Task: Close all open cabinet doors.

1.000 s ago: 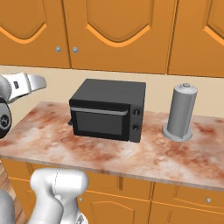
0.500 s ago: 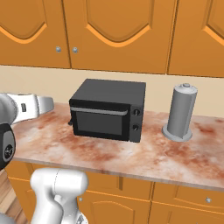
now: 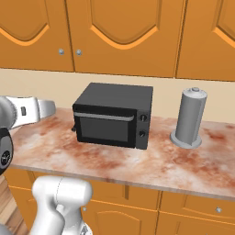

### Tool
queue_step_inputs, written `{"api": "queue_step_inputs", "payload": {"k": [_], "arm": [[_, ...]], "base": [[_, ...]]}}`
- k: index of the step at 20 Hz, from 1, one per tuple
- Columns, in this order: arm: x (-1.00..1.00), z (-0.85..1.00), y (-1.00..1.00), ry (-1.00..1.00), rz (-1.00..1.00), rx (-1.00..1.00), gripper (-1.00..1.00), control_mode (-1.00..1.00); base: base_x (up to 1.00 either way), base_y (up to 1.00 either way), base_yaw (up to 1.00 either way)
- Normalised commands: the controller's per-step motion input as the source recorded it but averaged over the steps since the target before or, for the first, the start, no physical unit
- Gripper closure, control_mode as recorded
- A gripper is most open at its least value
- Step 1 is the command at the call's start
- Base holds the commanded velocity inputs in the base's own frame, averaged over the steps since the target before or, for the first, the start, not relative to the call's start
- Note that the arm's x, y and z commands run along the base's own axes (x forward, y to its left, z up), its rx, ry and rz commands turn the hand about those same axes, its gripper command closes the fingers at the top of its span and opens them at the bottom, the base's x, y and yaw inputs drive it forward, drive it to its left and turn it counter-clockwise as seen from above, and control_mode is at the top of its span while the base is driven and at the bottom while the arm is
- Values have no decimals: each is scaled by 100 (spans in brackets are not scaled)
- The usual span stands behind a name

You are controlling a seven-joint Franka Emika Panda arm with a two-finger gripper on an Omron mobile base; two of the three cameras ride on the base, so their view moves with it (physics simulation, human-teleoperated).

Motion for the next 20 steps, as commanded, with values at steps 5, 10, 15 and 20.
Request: {"api": "queue_step_inputs", "payload": {"k": [5,10,15,20], "arm": [[-8,-1,0,-2,0,0,-100,-100],[-32,0,0,-15,-1,0,-100,-100],[-31,0,0,-12,-2,0,-100,100],[0,0,0,0,0,0,-100,100]], "base": [[0,0,0],[0,0,0],[-28,-7,-2],[-77,-47,-6]]}}
